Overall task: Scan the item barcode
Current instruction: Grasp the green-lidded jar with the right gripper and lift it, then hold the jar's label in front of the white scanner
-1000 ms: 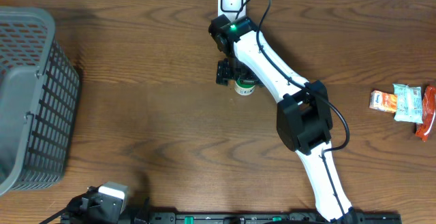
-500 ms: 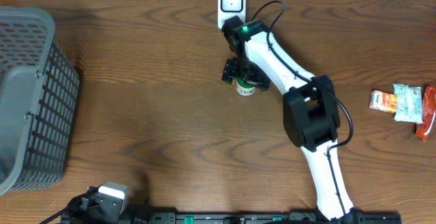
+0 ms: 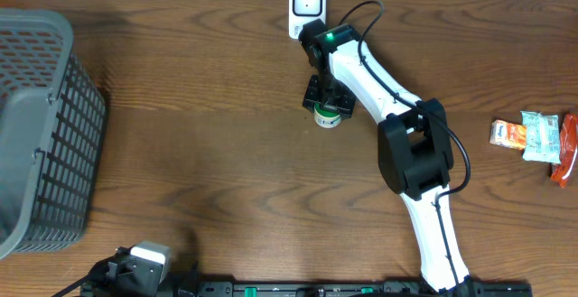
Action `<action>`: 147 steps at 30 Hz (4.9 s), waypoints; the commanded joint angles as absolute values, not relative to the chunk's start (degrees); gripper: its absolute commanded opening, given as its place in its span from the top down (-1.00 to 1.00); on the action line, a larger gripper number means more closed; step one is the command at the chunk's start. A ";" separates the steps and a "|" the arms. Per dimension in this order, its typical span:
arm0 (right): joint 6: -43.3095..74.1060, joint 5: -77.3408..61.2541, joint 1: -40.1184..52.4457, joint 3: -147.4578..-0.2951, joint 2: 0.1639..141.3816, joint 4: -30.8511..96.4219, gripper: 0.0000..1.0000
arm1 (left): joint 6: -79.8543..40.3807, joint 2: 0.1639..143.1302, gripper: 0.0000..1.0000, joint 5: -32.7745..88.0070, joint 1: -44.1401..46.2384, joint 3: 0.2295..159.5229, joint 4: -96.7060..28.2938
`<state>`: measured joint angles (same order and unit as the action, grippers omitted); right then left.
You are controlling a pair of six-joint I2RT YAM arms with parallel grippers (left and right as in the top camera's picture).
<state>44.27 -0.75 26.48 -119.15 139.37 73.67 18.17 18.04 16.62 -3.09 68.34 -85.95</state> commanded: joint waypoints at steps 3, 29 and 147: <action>25.23 -1.41 26.17 -117.54 140.16 71.11 -0.54 | 17.91 17.74 -0.86 17.32 -2.76 68.62 -86.02; 26.35 -1.63 26.57 -119.11 140.14 78.74 -0.52 | 17.91 17.74 -0.85 17.32 -2.76 68.62 -86.02; 25.56 15.14 22.13 -132.33 148.62 7.70 0.10 | 17.91 17.74 -0.85 17.32 -2.76 68.62 -86.02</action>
<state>26.46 13.63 21.67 -131.68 149.95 8.67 18.17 18.04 16.62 -3.09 68.34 -85.97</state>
